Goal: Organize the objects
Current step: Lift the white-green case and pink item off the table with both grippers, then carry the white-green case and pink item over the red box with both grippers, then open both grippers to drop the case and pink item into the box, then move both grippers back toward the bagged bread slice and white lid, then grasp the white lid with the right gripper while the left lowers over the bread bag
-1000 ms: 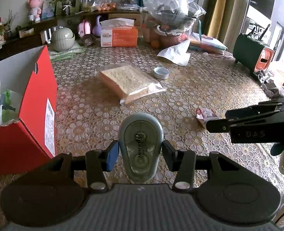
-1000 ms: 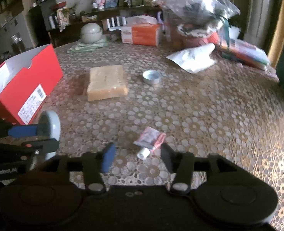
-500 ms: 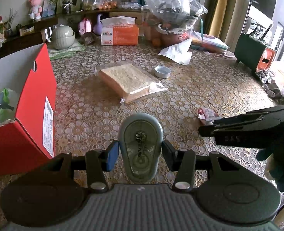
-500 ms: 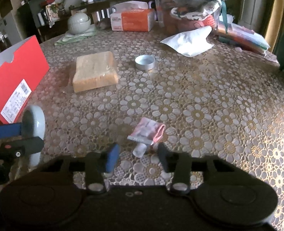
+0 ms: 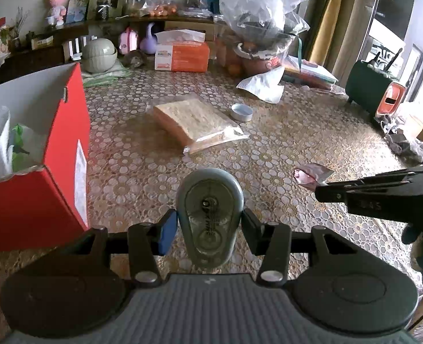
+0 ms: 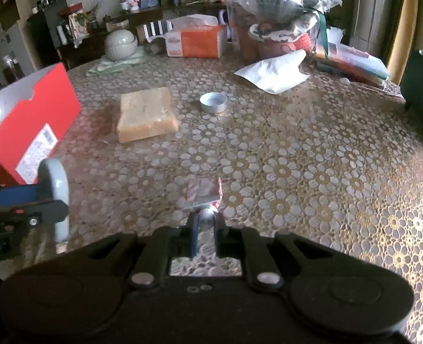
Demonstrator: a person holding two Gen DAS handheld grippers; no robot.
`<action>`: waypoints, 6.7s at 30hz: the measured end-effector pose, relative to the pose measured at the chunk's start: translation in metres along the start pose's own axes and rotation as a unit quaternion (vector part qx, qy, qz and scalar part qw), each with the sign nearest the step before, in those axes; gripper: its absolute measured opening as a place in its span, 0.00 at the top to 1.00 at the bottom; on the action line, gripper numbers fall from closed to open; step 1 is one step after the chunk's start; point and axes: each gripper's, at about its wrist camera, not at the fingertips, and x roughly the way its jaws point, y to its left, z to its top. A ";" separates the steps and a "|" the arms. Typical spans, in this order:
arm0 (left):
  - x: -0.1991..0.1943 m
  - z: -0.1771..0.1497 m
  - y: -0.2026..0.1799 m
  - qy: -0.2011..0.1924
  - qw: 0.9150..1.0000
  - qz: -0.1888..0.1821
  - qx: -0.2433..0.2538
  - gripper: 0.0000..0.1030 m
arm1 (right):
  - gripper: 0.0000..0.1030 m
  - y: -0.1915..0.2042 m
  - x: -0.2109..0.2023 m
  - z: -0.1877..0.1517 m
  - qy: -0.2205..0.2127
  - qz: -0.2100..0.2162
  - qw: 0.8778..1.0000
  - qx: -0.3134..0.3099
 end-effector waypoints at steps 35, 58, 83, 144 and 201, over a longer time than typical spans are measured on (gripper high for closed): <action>-0.154 0.008 0.144 -0.043 0.997 0.034 -0.059 0.54 | 0.90 0.191 -0.090 0.043 -0.065 0.126 0.983 -0.120; -0.140 0.056 0.249 -0.034 0.988 0.143 -0.044 0.53 | 0.90 0.300 -0.012 0.088 -0.053 0.116 0.977 -0.174; -0.045 0.055 0.288 0.086 0.980 0.182 -0.013 0.53 | 0.90 0.340 0.060 0.087 0.021 0.116 0.978 -0.175; -0.135 0.019 0.150 -0.024 0.994 0.108 -0.027 0.01 | 0.06 0.210 -0.063 0.033 -0.059 0.182 0.973 -0.127; 0.158 0.137 -0.014 0.059 0.990 0.130 -0.013 0.00 | 0.17 -0.056 0.100 0.102 -0.050 0.048 0.996 -0.051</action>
